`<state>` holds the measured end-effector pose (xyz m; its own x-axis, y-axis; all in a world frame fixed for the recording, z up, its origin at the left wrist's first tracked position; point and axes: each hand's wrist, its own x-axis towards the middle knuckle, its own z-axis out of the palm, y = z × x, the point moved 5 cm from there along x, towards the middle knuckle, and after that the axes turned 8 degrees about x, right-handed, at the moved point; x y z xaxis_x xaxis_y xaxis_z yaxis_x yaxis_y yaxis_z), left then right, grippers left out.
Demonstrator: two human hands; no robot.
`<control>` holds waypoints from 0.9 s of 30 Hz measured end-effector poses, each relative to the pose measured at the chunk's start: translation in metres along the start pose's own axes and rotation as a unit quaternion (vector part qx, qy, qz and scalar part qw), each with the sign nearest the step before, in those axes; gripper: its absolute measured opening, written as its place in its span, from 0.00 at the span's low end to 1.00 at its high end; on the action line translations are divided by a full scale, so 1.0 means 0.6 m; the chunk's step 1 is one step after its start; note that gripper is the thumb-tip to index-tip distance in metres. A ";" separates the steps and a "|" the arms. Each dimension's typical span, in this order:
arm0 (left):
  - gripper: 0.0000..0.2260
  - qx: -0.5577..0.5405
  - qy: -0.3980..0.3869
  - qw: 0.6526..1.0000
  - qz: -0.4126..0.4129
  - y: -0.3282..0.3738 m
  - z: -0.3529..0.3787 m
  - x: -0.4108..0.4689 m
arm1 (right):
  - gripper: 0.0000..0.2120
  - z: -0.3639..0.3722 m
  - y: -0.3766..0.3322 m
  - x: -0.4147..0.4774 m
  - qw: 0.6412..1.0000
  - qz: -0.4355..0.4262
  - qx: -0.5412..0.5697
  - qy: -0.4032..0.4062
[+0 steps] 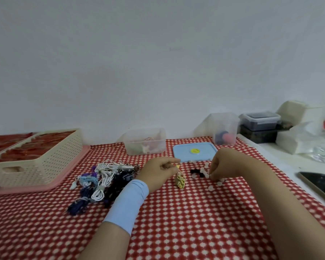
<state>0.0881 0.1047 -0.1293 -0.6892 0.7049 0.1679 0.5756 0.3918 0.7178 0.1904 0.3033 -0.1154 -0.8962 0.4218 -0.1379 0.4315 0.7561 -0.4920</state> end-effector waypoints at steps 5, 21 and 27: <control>0.06 -0.130 0.036 0.991 -0.014 -0.003 -0.005 -0.007 | 0.04 -0.008 -0.026 -0.014 0.989 -0.057 0.117 0.065; 0.06 -0.220 0.039 0.974 -0.033 -0.015 -0.001 -0.015 | 0.05 0.061 -0.091 -0.023 0.831 -0.074 0.549 -0.052; 0.08 -0.233 0.035 0.972 -0.016 -0.017 0.001 -0.013 | 0.06 0.070 -0.095 -0.021 0.823 -0.073 0.557 -0.084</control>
<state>0.0879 0.0955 -0.1386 -0.7413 0.6481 0.1744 0.3032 0.0914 0.9485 0.1729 0.2339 -0.1217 -0.9720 0.2216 -0.0775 0.0385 -0.1753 -0.9838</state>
